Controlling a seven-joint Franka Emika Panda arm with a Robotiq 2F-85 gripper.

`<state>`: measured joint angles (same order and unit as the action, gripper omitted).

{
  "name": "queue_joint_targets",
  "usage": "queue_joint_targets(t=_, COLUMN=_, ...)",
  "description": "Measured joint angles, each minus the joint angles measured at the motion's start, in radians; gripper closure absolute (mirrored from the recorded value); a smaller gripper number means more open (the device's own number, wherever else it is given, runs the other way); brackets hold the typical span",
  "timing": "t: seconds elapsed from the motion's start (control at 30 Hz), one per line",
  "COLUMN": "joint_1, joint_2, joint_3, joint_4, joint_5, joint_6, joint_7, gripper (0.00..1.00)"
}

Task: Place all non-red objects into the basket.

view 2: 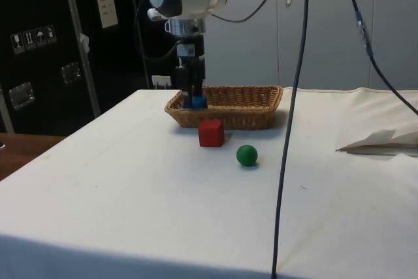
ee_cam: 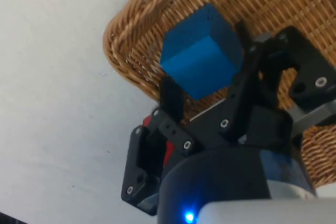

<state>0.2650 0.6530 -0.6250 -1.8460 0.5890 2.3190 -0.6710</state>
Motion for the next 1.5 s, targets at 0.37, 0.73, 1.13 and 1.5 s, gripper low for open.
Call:
queue_joint_targets(t=0.37, joint_1=-0.002, joint_2=0.001, joint_3=-0.001, joint_4=0.000, joint_5=0.003, joint_6=0.000, joint_7=-0.003, gripper=0.00)
queue_joint_targets(t=0.73, joint_1=0.004, joint_2=-0.042, joint_3=-0.029, joint_4=-0.005, joint_5=-0.012, joint_6=-0.036, joint_7=-0.007, gripper=0.00)
queue_joint_targets(t=1.13, joint_1=0.016, joint_2=-0.157, joint_3=-0.057, joint_4=-0.072, joint_5=-0.087, joint_6=-0.047, joint_7=-0.002, gripper=0.00)
queue_joint_targets(t=1.5, joint_1=0.035, joint_2=-0.309, joint_3=-0.064, joint_4=-0.156, joint_5=-0.205, joint_6=-0.067, joint_7=0.043, gripper=0.00)
